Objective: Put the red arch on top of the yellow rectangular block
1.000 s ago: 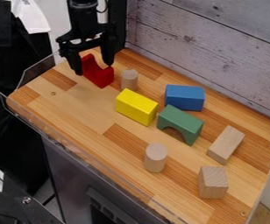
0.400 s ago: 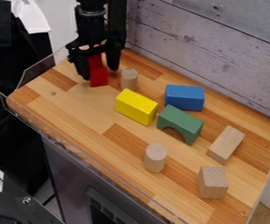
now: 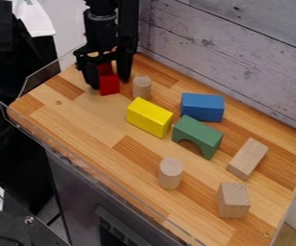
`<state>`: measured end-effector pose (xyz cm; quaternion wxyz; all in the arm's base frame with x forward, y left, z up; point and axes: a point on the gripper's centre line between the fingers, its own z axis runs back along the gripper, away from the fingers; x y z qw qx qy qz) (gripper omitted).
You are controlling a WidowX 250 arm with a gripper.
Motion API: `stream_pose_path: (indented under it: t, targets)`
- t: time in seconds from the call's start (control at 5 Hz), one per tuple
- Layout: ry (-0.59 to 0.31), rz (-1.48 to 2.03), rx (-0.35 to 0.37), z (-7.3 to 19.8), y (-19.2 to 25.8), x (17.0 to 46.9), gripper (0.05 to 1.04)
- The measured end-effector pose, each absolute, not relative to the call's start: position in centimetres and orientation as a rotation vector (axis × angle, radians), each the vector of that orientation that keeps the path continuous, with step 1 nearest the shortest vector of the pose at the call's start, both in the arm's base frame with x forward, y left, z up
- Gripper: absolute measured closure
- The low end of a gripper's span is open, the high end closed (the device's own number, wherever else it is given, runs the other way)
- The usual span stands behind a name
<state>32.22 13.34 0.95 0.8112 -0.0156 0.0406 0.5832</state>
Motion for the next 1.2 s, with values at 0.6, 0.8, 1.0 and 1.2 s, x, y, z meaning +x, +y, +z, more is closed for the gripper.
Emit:
stream_pose_path:
  t: [0.6,0.8,1.0,1.2]
  targets:
    - [0.096,1.216,0.012,0.6,13.0,31.4,0.387]
    - [0.1,1.219,0.025,0.7,12.2,30.5,0.521]
    - [0.072,1.206,0.014,1.7,11.3,30.1,0.521]
    - [-0.02,1.205,-0.007,4.3,10.4,30.5,0.521]
